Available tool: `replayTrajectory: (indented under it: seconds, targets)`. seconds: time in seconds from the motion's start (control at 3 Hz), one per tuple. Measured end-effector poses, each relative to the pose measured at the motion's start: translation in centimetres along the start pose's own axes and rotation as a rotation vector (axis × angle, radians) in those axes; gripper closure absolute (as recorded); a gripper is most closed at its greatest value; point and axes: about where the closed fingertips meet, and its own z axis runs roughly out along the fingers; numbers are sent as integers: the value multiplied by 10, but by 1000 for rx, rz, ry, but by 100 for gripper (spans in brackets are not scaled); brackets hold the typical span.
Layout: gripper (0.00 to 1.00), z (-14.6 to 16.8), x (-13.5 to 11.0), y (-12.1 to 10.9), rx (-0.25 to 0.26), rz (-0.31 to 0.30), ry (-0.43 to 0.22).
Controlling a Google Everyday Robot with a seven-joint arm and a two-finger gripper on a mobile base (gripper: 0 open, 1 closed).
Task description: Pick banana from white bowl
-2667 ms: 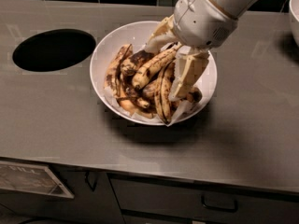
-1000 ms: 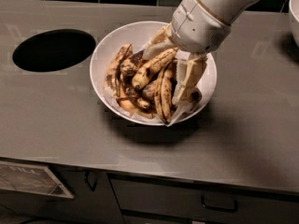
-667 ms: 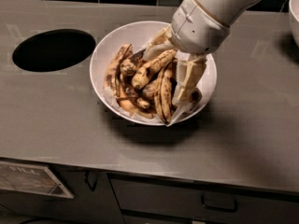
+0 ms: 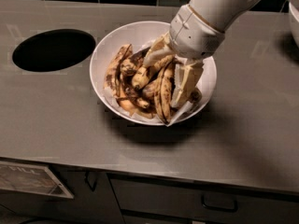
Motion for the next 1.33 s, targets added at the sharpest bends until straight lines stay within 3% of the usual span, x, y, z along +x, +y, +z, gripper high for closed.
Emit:
replayTrajectory:
  seconds: [1.0,1.33]
  targets:
    - [92,-2,0,-3,16,18,27]
    - [100,-2,0,-3,17,18,27]
